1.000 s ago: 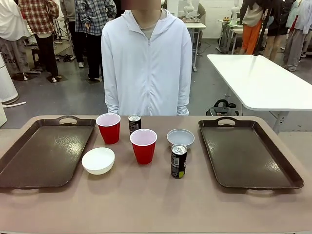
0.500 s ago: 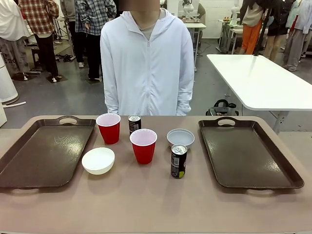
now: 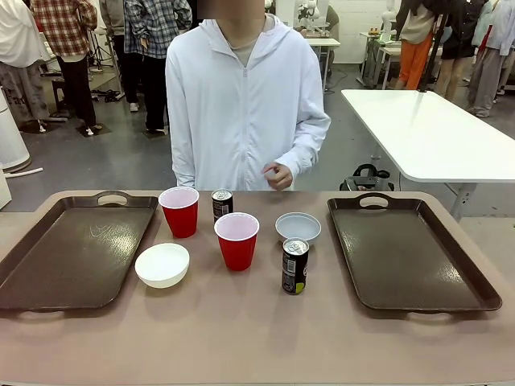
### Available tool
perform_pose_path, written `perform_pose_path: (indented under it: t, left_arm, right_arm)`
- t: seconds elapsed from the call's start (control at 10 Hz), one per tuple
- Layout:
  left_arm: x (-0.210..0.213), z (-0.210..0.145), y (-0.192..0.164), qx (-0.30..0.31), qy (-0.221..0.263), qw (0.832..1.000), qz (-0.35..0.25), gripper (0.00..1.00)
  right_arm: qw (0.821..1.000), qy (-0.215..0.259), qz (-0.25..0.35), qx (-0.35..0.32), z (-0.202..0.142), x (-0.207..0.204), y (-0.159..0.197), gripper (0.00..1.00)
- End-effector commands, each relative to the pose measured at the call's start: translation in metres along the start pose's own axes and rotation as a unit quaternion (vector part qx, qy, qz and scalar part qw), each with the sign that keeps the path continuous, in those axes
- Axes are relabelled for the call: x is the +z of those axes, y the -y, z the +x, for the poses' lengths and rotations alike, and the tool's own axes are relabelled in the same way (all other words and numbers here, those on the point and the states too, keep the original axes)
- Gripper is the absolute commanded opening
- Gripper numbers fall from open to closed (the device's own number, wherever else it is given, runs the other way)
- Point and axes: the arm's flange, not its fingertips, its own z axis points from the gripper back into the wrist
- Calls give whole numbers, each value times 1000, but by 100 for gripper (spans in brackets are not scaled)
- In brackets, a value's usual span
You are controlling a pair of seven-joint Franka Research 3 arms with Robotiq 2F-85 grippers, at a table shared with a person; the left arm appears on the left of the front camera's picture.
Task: Prepare tableware on both trays.
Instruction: Pick up a Picnic Bowl from the table and place it on a Handle tray.
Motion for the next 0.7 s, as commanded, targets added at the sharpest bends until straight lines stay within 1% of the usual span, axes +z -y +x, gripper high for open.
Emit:
perform_pose_path:
  t: [0.0, 0.3, 0.4, 0.5, 0.6]
  left_arm:
    - [1, -2, 2, -1, 2, 1000, -2, 100]
    - [0, 0, 0, 0, 0, 1000, 0, 100]
    - [-6, -2, 28, -16, 14, 998, 54, 100]
    - [-16, 0, 63, -40, 25, 994, 94, 100]
    - [-37, 1, 94, -73, 26, 986, 151, 100]
  right_arm:
    - [1000, 0, 4, 0, 0, 0, 1, 100]
    - [1000, 0, 4, 0, 0, 0, 1, 100]
    - [1000, 0, 4, 0, 0, 0, 1, 100]
    - [1000, 0, 4, 0, 0, 0, 1, 100]
    - [1000, 0, 4, 0, 0, 0, 1, 100]
